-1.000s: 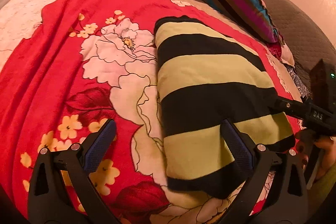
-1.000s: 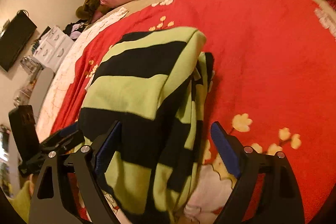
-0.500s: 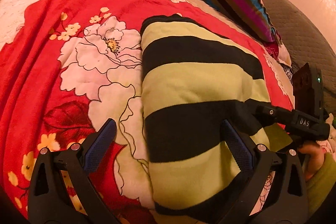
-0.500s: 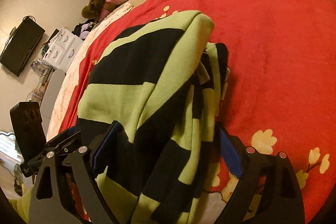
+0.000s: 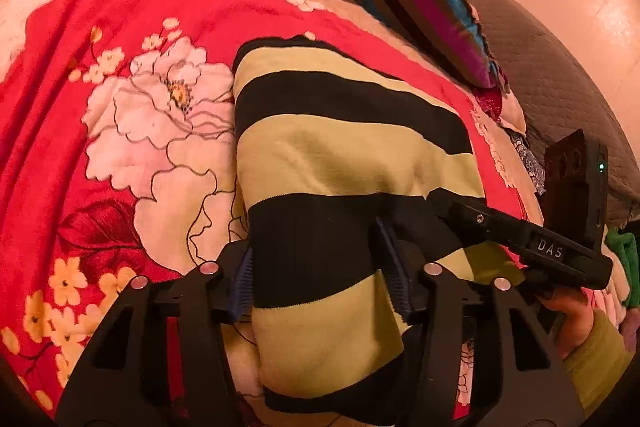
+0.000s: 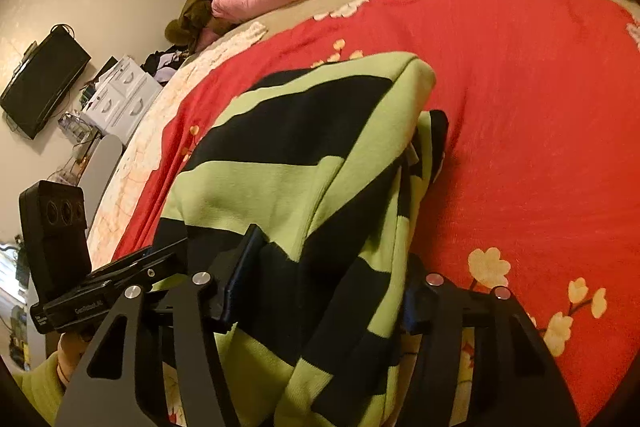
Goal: Fold small clothes
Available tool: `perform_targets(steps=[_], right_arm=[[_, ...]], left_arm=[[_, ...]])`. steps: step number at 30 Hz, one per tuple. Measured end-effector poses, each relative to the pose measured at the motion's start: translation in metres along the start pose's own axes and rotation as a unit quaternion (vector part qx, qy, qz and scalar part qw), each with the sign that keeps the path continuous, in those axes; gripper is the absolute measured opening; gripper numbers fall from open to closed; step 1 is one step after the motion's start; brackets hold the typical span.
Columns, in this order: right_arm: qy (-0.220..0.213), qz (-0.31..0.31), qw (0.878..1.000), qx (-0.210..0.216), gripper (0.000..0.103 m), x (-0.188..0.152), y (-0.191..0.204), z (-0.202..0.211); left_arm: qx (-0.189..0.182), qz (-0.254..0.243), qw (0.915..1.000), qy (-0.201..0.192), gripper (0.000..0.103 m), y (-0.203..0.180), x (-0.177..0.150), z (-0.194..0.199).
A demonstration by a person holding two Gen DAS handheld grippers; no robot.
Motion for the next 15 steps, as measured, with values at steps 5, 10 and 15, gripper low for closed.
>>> perform_targets(steps=[5,10,15], right_arm=[[-0.006,0.001,1.0,-0.001,0.056,-0.001,0.009,0.012],[-0.004,-0.011,1.0,0.014,0.052,-0.003,0.018,0.015],[0.008,-0.003,1.0,0.019,0.052,-0.013,0.037,0.017]], left_arm=[[-0.003,-0.014,0.9999,-0.006,0.042,-0.01,0.003,0.013],[0.0,-0.017,0.9998,-0.011,0.041,-0.01,0.002,0.025],[0.008,0.011,0.9999,-0.007,0.041,0.003,0.001,0.039]])
Point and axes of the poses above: each gripper's, at about its wrist camera, not at the fingertips, and z roughly against the way its jaws point, y to its left, x to its top, the point moved 7 cm from there along -z, roughly the way its jaws point, and after that the axes turned 9 degrees about -y, right-handed, at the moved point
